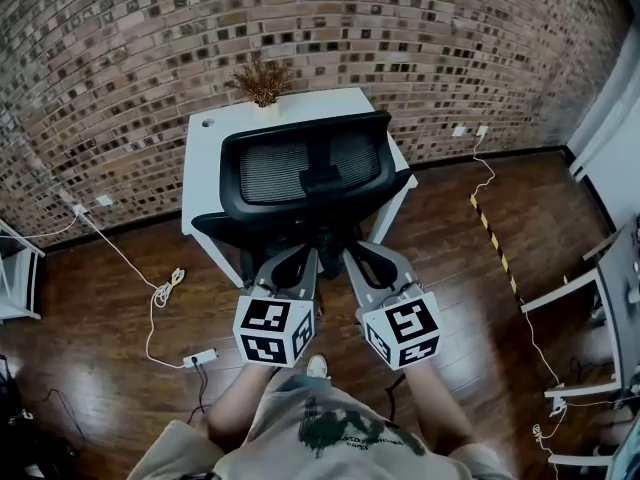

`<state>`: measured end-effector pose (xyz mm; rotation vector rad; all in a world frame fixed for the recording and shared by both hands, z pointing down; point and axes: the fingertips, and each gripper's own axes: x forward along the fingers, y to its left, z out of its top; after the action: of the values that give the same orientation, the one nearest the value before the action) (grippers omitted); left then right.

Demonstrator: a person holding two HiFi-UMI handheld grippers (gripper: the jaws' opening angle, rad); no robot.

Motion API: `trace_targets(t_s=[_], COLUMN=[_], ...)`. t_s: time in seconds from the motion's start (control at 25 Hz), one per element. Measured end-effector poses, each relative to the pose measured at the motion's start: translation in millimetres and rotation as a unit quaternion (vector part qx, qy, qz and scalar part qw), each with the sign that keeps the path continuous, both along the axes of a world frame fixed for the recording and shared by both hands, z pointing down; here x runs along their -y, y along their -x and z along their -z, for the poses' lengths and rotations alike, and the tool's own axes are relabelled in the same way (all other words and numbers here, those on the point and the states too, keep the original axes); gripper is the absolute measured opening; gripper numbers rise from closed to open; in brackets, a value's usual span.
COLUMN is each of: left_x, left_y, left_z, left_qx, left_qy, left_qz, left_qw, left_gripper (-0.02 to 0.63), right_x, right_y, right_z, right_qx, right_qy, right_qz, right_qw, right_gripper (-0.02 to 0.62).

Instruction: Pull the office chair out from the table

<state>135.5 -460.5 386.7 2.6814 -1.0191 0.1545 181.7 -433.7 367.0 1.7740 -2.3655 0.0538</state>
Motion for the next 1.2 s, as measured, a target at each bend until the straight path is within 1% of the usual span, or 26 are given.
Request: trace_targets(t_s=[0.08,0.16,0.24,0.36,0.52,0.64,0.8,0.92,1.0,1.08,1.2], left_x=[10,19,29,45,69,83,93,103,113,120,129], left_y=[1,3,8,18,36,49,68,80,86,89,88], left_z=[3,9,17,26,35,40,49,51,49,46,45], left_qx=[-0.004,-0.010,-0.015,-0.020,-0.021,-0.018,-0.015,-0.004,0.009,0.014,0.016], left_qy=[0.002,0.000,-0.008,-0.013,-0.025,-0.032,-0.045,-0.052,-0.050,-0.046,-0.041], left_qz=[-0.004,-0.007,-0.002,0.003,0.016,0.027,0.045,0.054,0.057,0.053,0.033], left_qw=[1.0000,0.9999,0.9999,0.9997,0.9993,0.9990,0.9978,0.9971,0.9970,0.9975,0.9985], left_gripper=[0.017,0.032,0.034,0.073,0.110,0.133,0.163,0.189,0.222,0.243,0.269], right_x=[11,20,29,43,62,73,80,84,90,96,106], right_y=[-3,-6,-12,-22,-32,-37,-48,-60,-67,-74,-88], right_z=[1,4,9,18,28,35,41,51,55,57,55], right_qx=[0.000,0.001,0.003,0.007,0.005,0.006,0.012,0.015,0.018,0.027,0.036], right_qy=[0.002,0.005,0.004,0.000,-0.008,-0.014,-0.014,-0.022,-0.024,-0.023,-0.019], right_qz=[0.006,0.010,0.011,0.013,0.018,0.027,0.042,0.038,0.038,0.040,0.042], right_qw=[1.000,1.000,1.000,1.000,1.000,1.000,0.999,0.999,0.999,0.999,0.998], right_gripper=[0.029,0.057,0.058,0.081,0.120,0.143,0.195,0.195,0.196,0.219,0.241])
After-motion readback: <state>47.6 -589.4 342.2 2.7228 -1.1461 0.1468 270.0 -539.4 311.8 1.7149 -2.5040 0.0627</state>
